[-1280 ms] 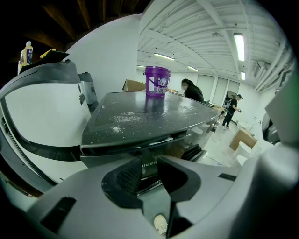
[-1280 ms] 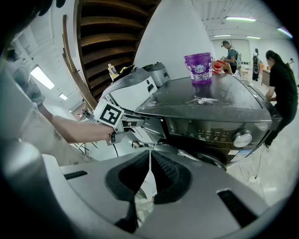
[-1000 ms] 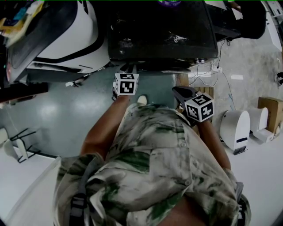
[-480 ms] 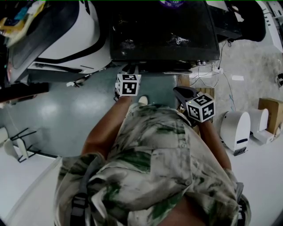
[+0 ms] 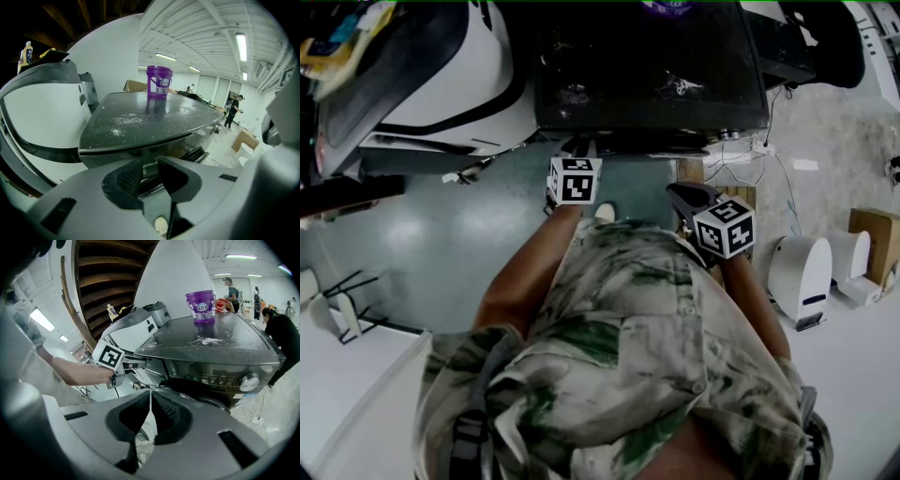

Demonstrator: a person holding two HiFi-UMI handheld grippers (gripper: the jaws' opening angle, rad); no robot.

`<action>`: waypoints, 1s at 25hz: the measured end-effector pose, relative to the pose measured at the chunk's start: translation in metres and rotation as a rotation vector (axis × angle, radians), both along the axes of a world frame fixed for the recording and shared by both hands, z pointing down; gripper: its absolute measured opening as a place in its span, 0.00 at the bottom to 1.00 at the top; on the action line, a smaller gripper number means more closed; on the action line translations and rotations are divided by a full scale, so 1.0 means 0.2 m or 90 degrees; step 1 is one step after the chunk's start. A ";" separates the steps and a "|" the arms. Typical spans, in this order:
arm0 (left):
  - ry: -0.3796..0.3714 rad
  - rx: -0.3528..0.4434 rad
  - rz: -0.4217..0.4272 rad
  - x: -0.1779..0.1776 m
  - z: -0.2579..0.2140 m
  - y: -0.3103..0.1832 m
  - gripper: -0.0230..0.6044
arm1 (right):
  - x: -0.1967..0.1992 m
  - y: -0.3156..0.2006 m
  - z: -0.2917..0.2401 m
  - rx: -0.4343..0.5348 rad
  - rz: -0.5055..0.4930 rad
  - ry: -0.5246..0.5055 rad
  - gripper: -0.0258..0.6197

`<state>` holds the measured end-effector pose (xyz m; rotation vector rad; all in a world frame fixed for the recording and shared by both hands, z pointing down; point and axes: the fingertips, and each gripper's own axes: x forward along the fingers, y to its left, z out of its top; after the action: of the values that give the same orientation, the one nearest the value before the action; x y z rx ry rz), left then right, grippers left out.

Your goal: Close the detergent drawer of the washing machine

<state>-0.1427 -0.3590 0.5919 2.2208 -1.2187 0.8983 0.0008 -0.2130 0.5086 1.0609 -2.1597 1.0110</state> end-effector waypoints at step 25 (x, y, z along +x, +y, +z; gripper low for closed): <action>-0.021 -0.043 0.015 0.02 0.10 -0.03 0.13 | 0.05 -0.01 0.00 -0.004 0.002 0.009 0.09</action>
<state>-0.1384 -0.3650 0.6119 2.1793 -1.1614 0.9750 0.0099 -0.2155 0.5083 1.0659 -2.1436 1.0080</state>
